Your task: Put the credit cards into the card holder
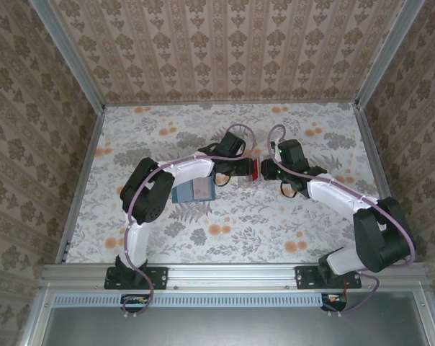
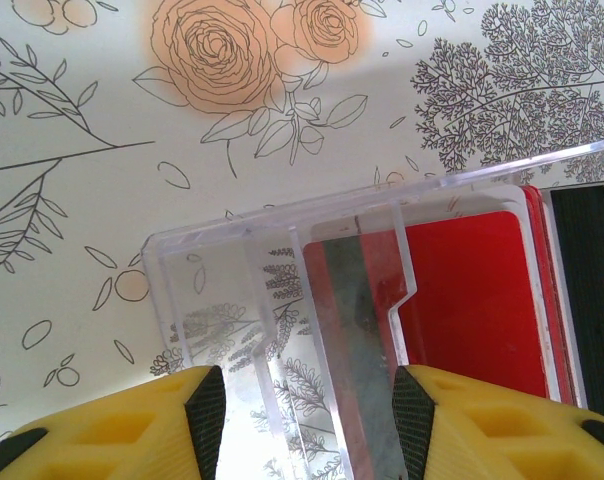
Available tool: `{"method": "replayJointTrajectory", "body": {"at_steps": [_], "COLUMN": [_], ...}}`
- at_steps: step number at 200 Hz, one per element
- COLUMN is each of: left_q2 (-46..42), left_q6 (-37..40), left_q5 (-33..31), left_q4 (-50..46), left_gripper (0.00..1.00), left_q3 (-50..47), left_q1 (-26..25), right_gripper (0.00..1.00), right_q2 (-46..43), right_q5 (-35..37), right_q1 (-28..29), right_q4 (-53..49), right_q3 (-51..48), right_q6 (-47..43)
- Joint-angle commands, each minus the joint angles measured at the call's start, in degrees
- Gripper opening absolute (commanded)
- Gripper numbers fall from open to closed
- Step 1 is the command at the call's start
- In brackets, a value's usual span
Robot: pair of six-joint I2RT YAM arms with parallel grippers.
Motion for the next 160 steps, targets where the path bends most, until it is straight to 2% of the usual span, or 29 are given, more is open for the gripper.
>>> {"method": "replayJointTrajectory", "body": {"at_steps": [1, 99, 160], "left_q2": [-0.3, -3.5, -8.5], "left_q6": [-0.6, -0.6, -0.3], "left_q5": [0.9, -1.1, -3.1], "left_q4": [-1.4, 1.0, 7.7], "left_gripper": [0.52, 0.52, 0.52], "left_q3": [0.3, -2.7, -8.4], "left_q1": [-1.0, -1.1, -1.1], "right_gripper": [0.15, 0.12, 0.11], "right_q2": [-1.7, -12.2, -16.7], "right_q5": [-0.7, 4.1, 3.8], "right_q1": [-0.1, -0.3, -0.3], "right_q4": [2.1, 7.7, 12.1], "right_q3": [-1.1, -7.8, -11.3], "right_q6": [0.5, 1.1, 1.4]}}
